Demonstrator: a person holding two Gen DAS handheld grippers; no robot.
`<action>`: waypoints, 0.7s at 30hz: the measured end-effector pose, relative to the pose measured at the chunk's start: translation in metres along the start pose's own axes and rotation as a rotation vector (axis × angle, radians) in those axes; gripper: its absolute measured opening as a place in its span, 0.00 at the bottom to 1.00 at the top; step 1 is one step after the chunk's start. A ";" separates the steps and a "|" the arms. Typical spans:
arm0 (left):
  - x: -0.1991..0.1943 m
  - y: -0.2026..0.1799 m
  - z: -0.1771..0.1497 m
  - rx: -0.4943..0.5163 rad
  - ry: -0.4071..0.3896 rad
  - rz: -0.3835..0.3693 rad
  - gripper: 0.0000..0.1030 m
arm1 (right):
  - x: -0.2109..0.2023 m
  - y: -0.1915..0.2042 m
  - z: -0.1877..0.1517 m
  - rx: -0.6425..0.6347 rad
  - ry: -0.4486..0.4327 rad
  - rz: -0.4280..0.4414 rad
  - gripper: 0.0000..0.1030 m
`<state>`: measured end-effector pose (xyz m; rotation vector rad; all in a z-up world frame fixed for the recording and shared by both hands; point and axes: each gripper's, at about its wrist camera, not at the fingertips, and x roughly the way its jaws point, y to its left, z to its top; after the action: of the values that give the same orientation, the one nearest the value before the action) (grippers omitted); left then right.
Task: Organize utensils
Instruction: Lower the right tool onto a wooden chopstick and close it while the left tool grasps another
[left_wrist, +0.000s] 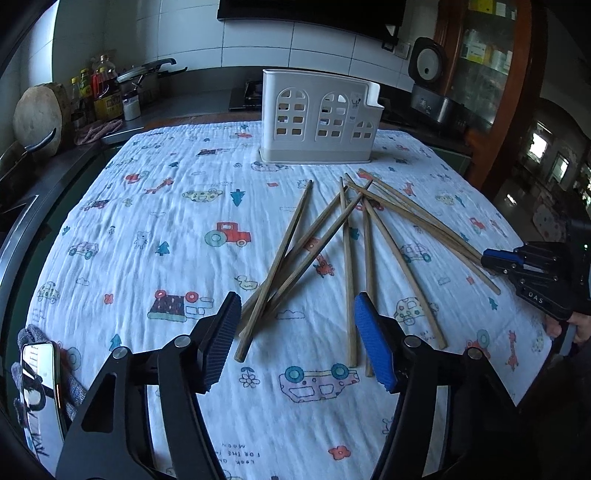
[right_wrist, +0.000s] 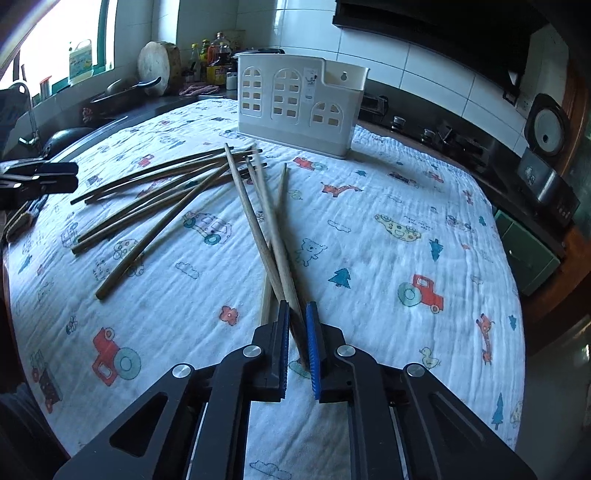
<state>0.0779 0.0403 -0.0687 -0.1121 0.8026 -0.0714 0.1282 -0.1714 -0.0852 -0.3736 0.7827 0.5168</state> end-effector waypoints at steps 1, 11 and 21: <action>0.001 0.001 0.001 -0.001 0.002 -0.001 0.59 | -0.001 0.001 0.000 -0.007 -0.003 0.004 0.07; 0.015 0.009 0.003 0.035 0.026 -0.006 0.43 | -0.007 0.002 0.001 0.067 -0.034 0.033 0.06; 0.037 0.020 0.005 0.041 0.064 -0.010 0.19 | -0.008 0.004 -0.004 0.145 -0.055 0.048 0.06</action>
<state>0.1076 0.0566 -0.0936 -0.0750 0.8641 -0.1014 0.1192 -0.1726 -0.0821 -0.2059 0.7722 0.5103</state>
